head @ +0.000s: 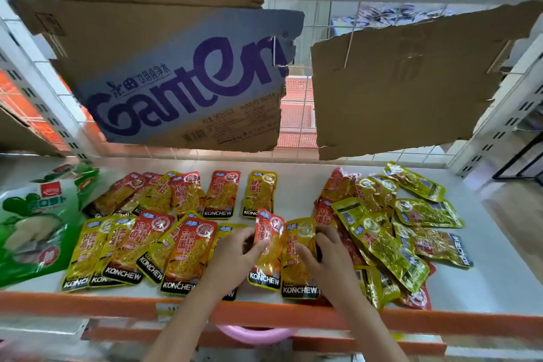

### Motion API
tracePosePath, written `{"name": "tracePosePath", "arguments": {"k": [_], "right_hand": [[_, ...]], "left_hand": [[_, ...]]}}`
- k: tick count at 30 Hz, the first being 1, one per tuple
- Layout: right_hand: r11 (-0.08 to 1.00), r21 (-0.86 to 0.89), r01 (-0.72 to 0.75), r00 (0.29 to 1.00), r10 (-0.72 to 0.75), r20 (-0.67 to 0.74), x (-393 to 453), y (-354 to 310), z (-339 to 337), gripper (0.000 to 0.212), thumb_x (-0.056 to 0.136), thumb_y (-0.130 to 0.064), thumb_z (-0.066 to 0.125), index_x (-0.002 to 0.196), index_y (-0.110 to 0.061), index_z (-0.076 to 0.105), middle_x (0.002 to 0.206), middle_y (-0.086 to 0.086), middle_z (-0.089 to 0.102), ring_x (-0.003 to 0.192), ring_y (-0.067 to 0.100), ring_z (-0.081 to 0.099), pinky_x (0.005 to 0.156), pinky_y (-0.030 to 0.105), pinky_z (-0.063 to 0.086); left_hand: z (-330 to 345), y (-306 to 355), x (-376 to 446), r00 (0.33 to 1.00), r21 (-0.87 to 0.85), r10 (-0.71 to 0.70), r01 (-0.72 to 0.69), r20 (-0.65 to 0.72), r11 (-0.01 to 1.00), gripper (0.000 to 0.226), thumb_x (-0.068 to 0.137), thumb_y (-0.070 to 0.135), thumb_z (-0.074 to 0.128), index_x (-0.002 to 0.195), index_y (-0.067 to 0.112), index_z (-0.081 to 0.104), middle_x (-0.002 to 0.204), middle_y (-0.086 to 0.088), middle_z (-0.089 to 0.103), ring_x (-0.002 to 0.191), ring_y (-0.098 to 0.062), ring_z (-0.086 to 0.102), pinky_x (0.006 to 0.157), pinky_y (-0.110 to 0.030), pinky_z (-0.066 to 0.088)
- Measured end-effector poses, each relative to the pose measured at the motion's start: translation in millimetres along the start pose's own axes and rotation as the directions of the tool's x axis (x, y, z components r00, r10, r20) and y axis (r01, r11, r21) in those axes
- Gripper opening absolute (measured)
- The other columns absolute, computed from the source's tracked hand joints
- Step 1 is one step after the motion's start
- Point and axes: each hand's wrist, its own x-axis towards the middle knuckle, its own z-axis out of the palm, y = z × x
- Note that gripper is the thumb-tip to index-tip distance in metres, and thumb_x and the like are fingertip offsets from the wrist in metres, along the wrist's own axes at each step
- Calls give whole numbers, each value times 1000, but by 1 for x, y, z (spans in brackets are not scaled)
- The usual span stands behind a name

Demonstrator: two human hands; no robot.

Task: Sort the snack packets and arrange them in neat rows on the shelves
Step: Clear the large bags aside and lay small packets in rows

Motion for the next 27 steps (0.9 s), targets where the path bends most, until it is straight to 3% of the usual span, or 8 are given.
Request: {"name": "tracePosePath", "arguments": {"k": [3, 6, 8, 11, 14, 19, 23, 27], "right_hand": [[998, -57, 29, 997, -33, -74, -2, 0, 5, 33, 86, -34, 64, 87, -9, 43, 111, 4, 40, 88, 18, 46, 72, 19, 32], [989, -129, 68, 984, -88, -156, -4, 0, 6, 44, 77, -30, 75, 86, -16, 35, 104, 2, 34, 89, 18, 41, 74, 24, 39], [975, -179, 129, 959, -169, -229, -6, 2, 0, 43, 75, -26, 77, 86, -18, 37, 102, 1, 37, 90, 18, 43, 75, 23, 41], [964, -246, 102, 924, -183, -335, -3, 12, -22, 27, 74, -12, 76, 87, -10, 53, 97, 7, 46, 92, 24, 46, 76, 35, 46], [917, -378, -129, 947, 0, -321, 2, 28, -50, 31, 76, -20, 75, 101, -8, 61, 110, 13, 51, 103, 28, 42, 85, 43, 41], [810, -481, -336, 941, 309, -139, -1, 41, -84, 63, 87, -51, 54, 140, -24, 32, 142, 1, 36, 131, 24, 29, 104, 39, 30], [745, -550, -378, 920, 368, -134, -8, 46, -96, 73, 80, -62, 55, 137, -22, 33, 135, 2, 41, 128, 23, 33, 102, 36, 29], [802, -445, -398, 916, 371, -151, -5, 53, -106, 61, 77, -55, 64, 115, -11, 46, 117, 7, 47, 116, 26, 42, 91, 32, 32]], "left_hand": [[-3, 2, -3, 997, 270, -16, 35, -74, 962, 24, 89, 40, 57, 94, 17, 57, 84, 5, 52, 74, -11, 48, 62, -15, 33], [-6, 11, -4, 990, 457, -34, 93, -136, 885, 47, 86, 45, 59, 123, 22, 44, 118, 4, 44, 96, -8, 50, 76, -14, 34], [-7, 19, -4, 988, 510, -11, 89, -155, 855, 54, 85, 46, 60, 129, 24, 36, 124, 3, 39, 93, -7, 51, 71, -14, 38], [0, 29, 3, 984, 482, 118, -41, -131, 875, 42, 89, 42, 56, 124, 24, 44, 118, 6, 42, 102, -9, 50, 76, -16, 38], [21, 40, 20, 982, 430, 184, -152, -32, 890, 37, 91, 41, 54, 122, 21, 51, 114, 4, 49, 109, -12, 46, 89, -20, 37], [58, 62, 60, 993, 439, 50, -93, 109, 894, 58, 90, 50, 49, 135, 13, 42, 131, -7, 49, 123, -23, 41, 103, -35, 36], [76, 76, 79, 988, 622, -7, -92, 155, 778, 69, 80, 62, 56, 124, 9, 46, 125, -11, 51, 119, -28, 44, 97, -39, 38], [73, 80, 87, 982, 303, -46, -12, 183, 953, 51, 74, 46, 73, 105, 7, 60, 102, -4, 62, 100, -22, 58, 81, -31, 45]]}}
